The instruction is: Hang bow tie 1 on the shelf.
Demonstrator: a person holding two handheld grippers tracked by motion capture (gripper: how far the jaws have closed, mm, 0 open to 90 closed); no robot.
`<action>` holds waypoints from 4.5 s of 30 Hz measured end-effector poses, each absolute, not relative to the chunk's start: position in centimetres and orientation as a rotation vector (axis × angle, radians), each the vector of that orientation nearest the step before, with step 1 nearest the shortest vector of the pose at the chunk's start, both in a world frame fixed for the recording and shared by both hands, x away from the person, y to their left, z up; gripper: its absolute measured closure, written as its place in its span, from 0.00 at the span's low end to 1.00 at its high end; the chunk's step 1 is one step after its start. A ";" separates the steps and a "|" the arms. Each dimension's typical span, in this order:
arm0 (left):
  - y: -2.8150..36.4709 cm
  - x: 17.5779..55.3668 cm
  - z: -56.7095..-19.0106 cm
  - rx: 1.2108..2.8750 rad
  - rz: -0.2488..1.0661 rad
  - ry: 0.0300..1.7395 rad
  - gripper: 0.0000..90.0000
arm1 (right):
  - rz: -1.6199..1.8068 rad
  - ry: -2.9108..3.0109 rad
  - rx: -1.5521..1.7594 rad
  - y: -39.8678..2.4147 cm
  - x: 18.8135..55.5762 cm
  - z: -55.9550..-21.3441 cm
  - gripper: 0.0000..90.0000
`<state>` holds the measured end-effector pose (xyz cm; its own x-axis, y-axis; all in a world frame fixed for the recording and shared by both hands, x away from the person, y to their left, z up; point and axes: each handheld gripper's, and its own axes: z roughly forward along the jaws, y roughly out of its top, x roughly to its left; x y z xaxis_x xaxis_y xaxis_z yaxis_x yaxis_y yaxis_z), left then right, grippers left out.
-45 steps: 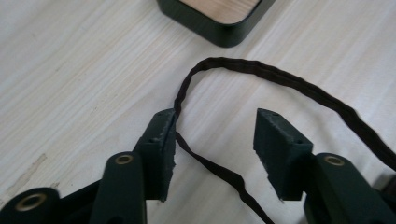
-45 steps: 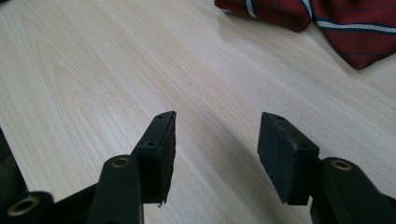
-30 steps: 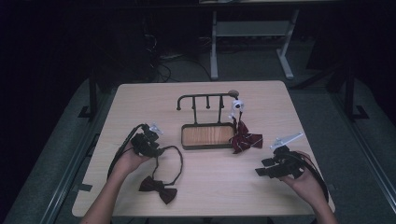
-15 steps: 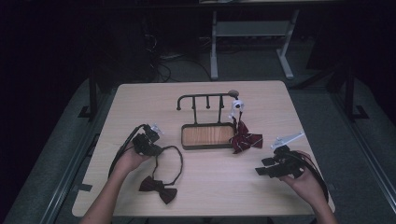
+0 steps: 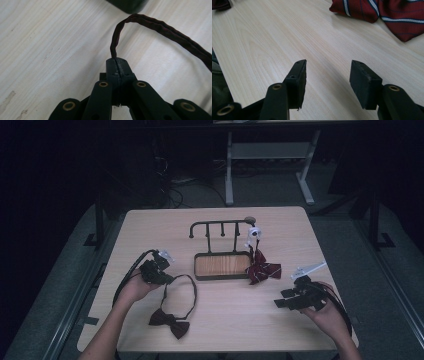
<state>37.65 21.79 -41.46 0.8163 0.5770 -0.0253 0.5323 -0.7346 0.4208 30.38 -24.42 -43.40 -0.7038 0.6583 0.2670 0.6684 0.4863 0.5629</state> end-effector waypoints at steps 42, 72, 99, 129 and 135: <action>21.1 33.9 -34.0 2.573 0.164 0.583 1.00 | -1.042 -2.695 -1.217 -24.7 30.5 -43.2 0.52; 20.5 33.2 -29.2 2.575 0.213 0.493 1.00 | -1.026 -2.691 -1.211 -24.6 30.7 -43.4 0.53; 18.8 34.2 -26.0 2.562 0.257 0.439 1.00 | -1.033 -2.693 -1.206 -24.7 30.6 -43.3 0.53; 18.1 36.2 -24.1 2.588 0.253 0.442 1.00 | -1.076 -2.666 -1.223 -25.7 30.4 -43.3 0.53; 18.3 36.8 -23.7 2.596 0.259 0.461 1.00 | -1.081 -2.657 -1.228 -25.9 30.5 -43.3 0.53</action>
<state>36.83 18.32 -23.69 0.9252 0.3668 0.0976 0.2745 -0.8242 0.4953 30.48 -25.94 -43.28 -0.6899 0.6629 0.2910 0.6777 0.4502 0.5813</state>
